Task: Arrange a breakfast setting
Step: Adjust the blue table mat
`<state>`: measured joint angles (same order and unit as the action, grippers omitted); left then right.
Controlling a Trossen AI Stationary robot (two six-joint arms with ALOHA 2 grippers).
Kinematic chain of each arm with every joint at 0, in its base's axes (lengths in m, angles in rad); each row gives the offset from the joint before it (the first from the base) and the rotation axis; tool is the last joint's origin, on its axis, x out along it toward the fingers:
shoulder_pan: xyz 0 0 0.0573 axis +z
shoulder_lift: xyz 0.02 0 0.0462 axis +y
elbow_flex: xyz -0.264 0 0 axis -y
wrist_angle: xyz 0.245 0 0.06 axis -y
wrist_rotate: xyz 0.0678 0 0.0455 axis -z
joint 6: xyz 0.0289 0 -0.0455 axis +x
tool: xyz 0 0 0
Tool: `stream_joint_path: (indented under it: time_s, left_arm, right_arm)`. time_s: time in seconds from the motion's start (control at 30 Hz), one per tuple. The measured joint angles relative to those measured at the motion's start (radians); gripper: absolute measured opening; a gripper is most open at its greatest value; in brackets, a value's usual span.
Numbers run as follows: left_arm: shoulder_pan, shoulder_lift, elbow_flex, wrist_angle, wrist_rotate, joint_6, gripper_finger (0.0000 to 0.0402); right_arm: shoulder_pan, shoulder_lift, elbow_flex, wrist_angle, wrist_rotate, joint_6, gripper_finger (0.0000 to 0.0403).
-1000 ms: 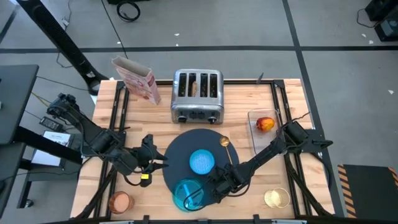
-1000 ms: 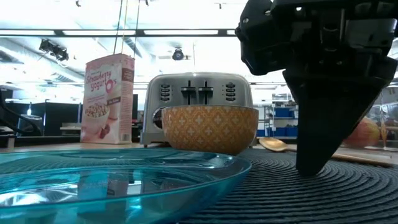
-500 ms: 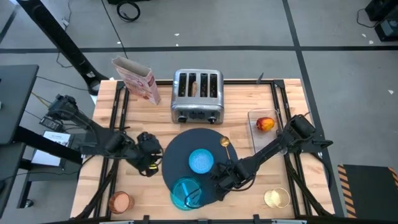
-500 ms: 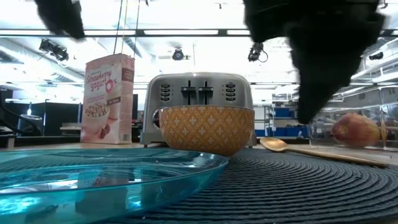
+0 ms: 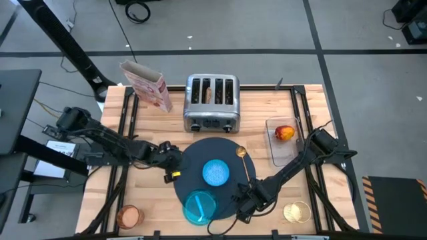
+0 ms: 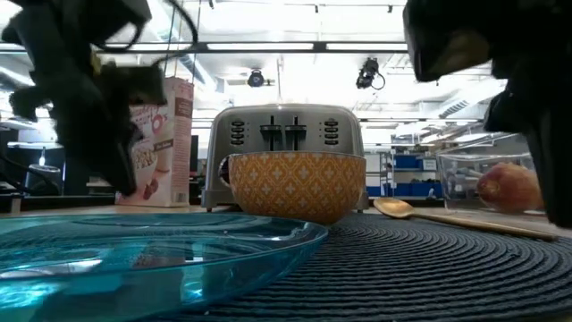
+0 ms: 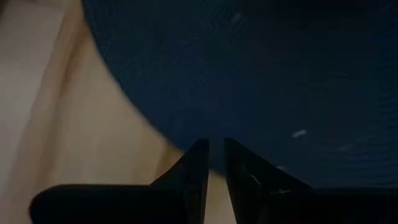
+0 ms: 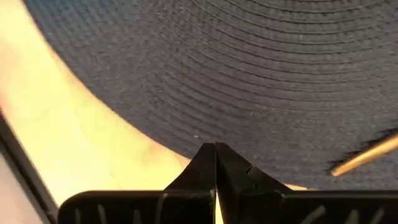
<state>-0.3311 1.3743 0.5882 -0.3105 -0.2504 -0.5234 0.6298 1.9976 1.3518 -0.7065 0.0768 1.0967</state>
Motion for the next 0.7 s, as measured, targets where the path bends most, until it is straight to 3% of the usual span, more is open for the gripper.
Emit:
stream_joint_path:
  time_s: [0.2,0.7]
  left_arm:
    - [0.050,0.114,0.005,0.059,0.004,0.065,0.0054]
    - [0.161,0.131,0.002,0.116,-0.001,0.198,0.0054]
  right_arm:
    - [-0.018,-0.002,0.000,0.018,-0.008,-0.013,0.0003]
    - [-0.023,0.030,0.002,0.165,-0.074,0.007,0.0003]
